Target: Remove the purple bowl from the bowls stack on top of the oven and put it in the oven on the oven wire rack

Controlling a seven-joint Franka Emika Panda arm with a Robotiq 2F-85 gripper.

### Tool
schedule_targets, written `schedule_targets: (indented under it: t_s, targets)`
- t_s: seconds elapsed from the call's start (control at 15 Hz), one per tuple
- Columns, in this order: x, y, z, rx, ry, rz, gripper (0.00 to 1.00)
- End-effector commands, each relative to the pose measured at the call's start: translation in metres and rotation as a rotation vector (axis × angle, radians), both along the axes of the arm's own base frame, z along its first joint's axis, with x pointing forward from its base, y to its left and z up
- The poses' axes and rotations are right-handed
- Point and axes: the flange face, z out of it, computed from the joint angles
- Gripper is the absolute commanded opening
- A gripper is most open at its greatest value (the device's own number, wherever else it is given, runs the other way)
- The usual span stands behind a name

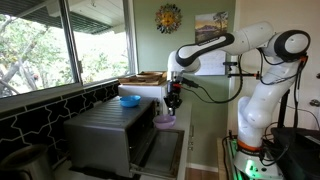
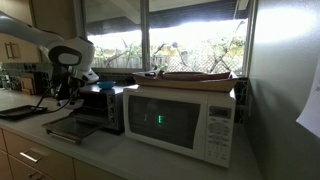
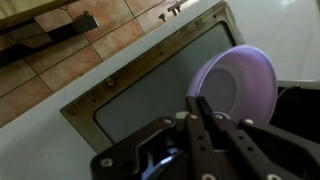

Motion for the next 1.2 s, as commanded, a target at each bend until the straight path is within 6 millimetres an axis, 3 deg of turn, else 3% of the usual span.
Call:
schedule_targets:
  t_s: [0.0,0.33,0.73,1.13]
  targets:
    - [-0.002,0.006,-0.008,0.003,-0.013,-0.106,0.01]
    - [0.003,0.005,-0.005,-0.01,-0.009,-0.078,0.04]
    - [0.025,0.011,-0.011,-0.023,-0.017,-0.375,0.01]
    - [0.036,0.017,-0.018,-0.015,-0.043,-0.538,0.01]
